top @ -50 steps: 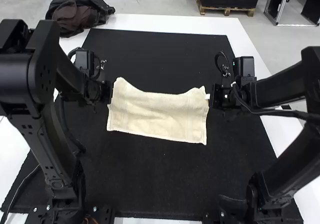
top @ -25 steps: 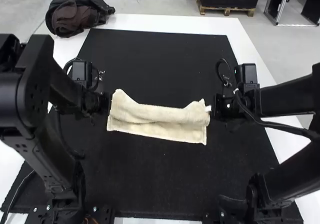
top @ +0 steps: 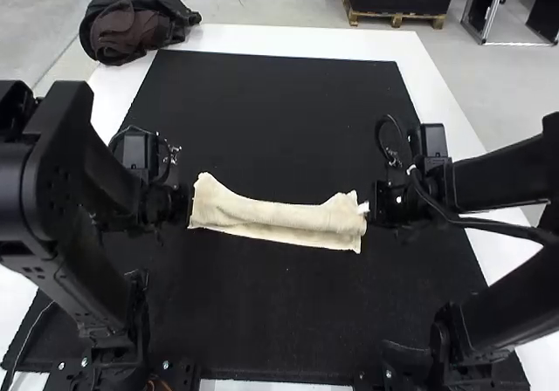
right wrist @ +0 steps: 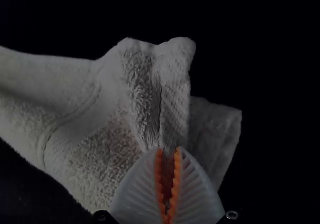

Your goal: Fold the towel.

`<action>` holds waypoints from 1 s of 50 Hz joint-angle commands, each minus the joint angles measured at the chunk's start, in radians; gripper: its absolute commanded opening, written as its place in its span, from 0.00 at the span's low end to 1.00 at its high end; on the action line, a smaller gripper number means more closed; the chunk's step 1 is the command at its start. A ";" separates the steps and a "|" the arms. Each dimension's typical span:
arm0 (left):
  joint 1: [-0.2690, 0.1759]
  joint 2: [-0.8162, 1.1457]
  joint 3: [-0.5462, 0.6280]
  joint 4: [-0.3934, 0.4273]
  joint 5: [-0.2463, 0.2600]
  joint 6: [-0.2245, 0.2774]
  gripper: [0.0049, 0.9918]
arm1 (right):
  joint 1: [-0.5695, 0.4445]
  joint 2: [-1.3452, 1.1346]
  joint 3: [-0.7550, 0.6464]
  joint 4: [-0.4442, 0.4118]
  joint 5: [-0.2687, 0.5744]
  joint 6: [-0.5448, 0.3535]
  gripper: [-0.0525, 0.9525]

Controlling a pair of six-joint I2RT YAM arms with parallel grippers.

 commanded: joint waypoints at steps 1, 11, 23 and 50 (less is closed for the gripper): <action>0.012 -0.020 -0.019 0.032 -0.024 0.015 0.02 | -0.008 0.044 -0.006 0.000 -0.012 -0.033 0.05; 0.012 -0.020 -0.023 0.076 -0.061 0.016 0.11 | -0.008 0.064 -0.008 0.002 0.011 -0.061 0.57; 0.014 -0.020 -0.017 0.130 -0.093 0.015 0.18 | -0.008 0.064 -0.002 0.008 0.014 -0.061 0.96; 0.012 -0.149 -0.014 0.145 -0.091 -0.005 0.98 | -0.004 0.076 0.007 0.027 0.017 -0.090 0.95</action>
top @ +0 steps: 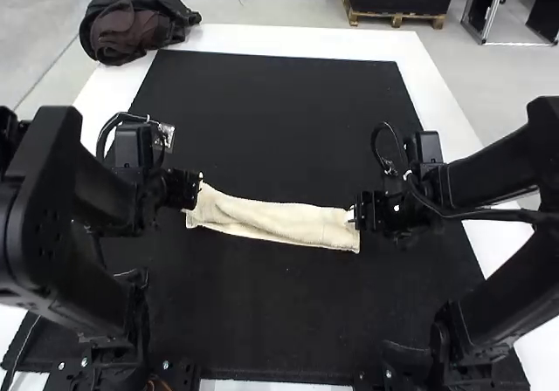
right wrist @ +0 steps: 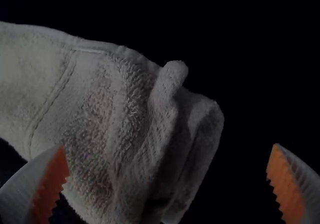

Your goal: Fold the towel.

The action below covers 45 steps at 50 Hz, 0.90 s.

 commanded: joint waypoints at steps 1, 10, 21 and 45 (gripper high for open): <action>0.009 -0.032 0.011 0.009 -0.008 -0.011 0.98 | -0.004 0.014 0.014 0.012 0.012 -0.015 0.95; 0.009 -0.063 0.034 -0.024 -0.003 -0.032 0.98 | -0.004 0.058 0.025 0.027 0.014 -0.016 0.95; 0.009 -0.138 0.051 -0.042 -0.006 -0.060 0.98 | -0.001 0.114 0.050 0.059 0.020 -0.016 0.95; 0.007 -0.181 0.066 -0.103 -0.011 -0.092 0.98 | 0.052 0.186 0.070 0.105 0.046 -0.015 0.95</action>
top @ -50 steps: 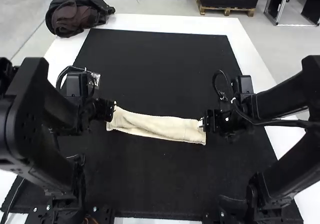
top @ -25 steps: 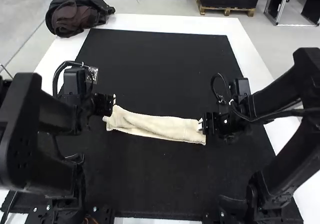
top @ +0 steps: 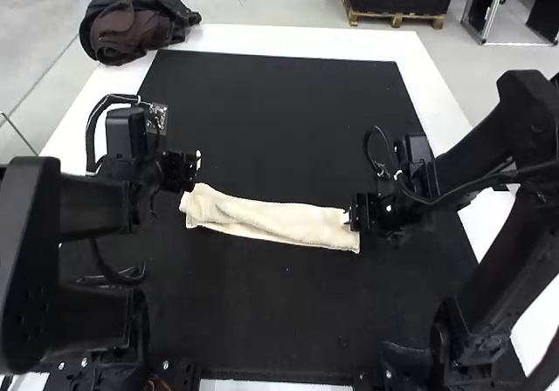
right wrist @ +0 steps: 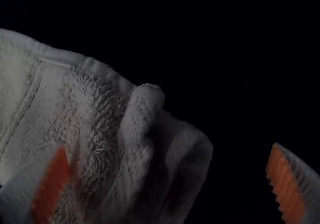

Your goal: Fold the towel.

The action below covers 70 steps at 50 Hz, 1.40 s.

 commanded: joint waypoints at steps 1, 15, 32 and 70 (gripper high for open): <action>0.009 -0.017 0.039 -0.002 -0.012 -0.029 0.98 | 0.025 0.016 0.024 0.015 0.012 -0.010 0.95; 0.009 -0.017 0.053 -0.023 -0.012 -0.052 0.98 | 0.026 0.065 0.032 0.057 0.018 -0.010 0.95; 0.015 -0.017 0.053 -0.025 -0.016 -0.053 0.98 | 0.026 0.105 0.036 0.069 -0.039 -0.007 0.03; 0.128 0.034 0.082 -0.045 -0.016 -0.052 0.98 | -0.012 -0.182 0.213 -0.284 -0.148 0.079 0.03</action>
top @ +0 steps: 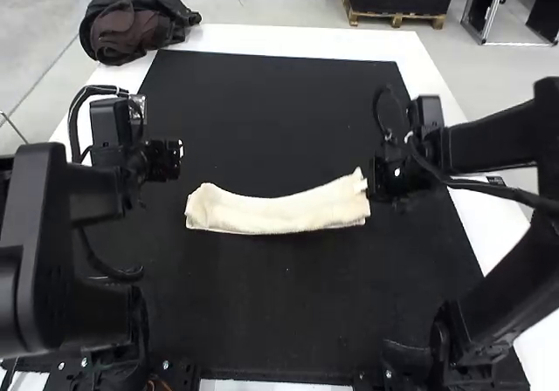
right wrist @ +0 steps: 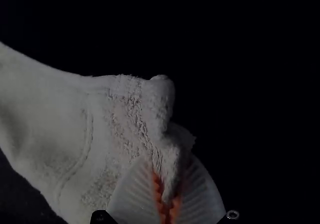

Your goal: Fold the towel.

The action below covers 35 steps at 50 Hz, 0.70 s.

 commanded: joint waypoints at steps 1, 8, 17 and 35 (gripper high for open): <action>0.003 0.009 0.026 0.004 -0.017 -0.007 0.98 | 0.030 -0.032 0.039 -0.028 -0.039 0.057 0.03; 0.003 0.010 0.029 0.004 -0.026 -0.006 0.98 | 0.096 -0.034 0.043 -0.033 -0.054 0.108 0.03; 0.003 0.010 0.024 0.003 -0.041 -0.001 0.98 | 0.231 -0.027 0.050 0.024 -0.045 0.204 0.03; 0.003 0.010 0.023 0.010 -0.055 -0.003 0.98 | 0.435 0.088 0.131 0.144 -0.016 0.321 0.03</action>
